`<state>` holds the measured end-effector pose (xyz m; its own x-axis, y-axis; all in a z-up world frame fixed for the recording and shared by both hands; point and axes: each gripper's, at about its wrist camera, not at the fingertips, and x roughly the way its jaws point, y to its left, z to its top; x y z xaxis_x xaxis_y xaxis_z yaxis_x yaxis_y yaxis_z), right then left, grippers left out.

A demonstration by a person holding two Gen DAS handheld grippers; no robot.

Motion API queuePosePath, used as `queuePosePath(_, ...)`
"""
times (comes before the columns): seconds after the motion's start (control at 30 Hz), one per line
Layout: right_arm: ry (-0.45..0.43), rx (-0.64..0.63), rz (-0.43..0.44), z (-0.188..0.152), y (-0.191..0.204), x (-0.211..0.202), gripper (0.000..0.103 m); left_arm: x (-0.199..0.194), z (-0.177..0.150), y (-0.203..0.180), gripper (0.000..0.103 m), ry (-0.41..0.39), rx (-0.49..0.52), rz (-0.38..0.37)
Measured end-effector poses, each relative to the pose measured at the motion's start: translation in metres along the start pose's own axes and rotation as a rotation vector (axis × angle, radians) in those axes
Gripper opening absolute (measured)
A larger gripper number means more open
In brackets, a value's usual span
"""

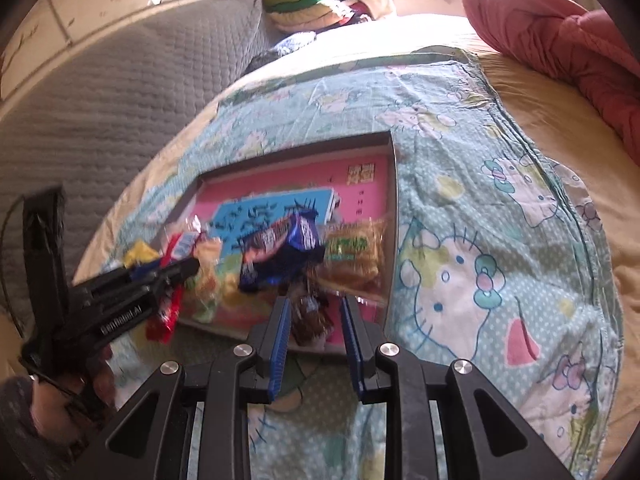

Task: Organize snacks
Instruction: 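Open the right tool to drop the brown chocolate into the tray while the left tool lowers the red candy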

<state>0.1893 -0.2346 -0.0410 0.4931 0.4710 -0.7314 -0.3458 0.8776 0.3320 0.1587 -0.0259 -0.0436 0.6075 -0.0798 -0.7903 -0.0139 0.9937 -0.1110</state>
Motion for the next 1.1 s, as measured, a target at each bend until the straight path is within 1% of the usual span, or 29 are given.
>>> queuePosePath(0.17,0.017,-0.054,-0.025,0.000,0.010,0.006,0.026,-0.001,-0.004,-0.001,0.025,0.014,0.003,-0.013)
queuePosePath(0.4,0.053,-0.063,-0.019,-0.002,0.012,0.018,0.026,-0.004,-0.005,0.001,0.025,0.026,-0.017,-0.029)
queuePosePath(0.47,0.060,-0.063,-0.013,-0.002,0.013,0.022,0.026,-0.004,-0.005,0.003,0.028,0.031,-0.022,-0.032)
queuePosePath(0.53,0.064,-0.064,-0.011,-0.002,0.014,0.025,0.026,-0.005,-0.006,0.004,0.036,0.033,-0.027,-0.026)
queuePosePath(0.6,0.062,-0.070,-0.008,-0.002,0.016,0.026,0.027,-0.007,-0.007,0.007,0.039,0.034,-0.033,-0.029)
queuePosePath(0.67,0.061,-0.071,0.000,-0.002,0.018,0.027,0.027,-0.008,-0.008,0.008,0.040,0.039,-0.032,-0.024)
queuePosePath(0.73,0.059,-0.079,0.004,-0.002,0.020,0.028,0.027,-0.009,-0.010,0.009,0.043,0.041,-0.030,-0.014)
queuePosePath(0.93,0.061,-0.090,0.011,-0.001,0.024,0.034,0.028,-0.014,-0.013,0.015,0.045,0.043,-0.028,0.015)
queuePosePath(1.07,0.066,-0.090,0.030,-0.001,0.027,0.038,0.028,-0.019,-0.015,0.020,0.047,0.037,-0.016,0.055)
queuePosePath(1.1,0.069,-0.092,0.032,-0.001,0.028,0.039,0.028,-0.021,-0.015,0.021,0.049,0.033,-0.011,0.068)
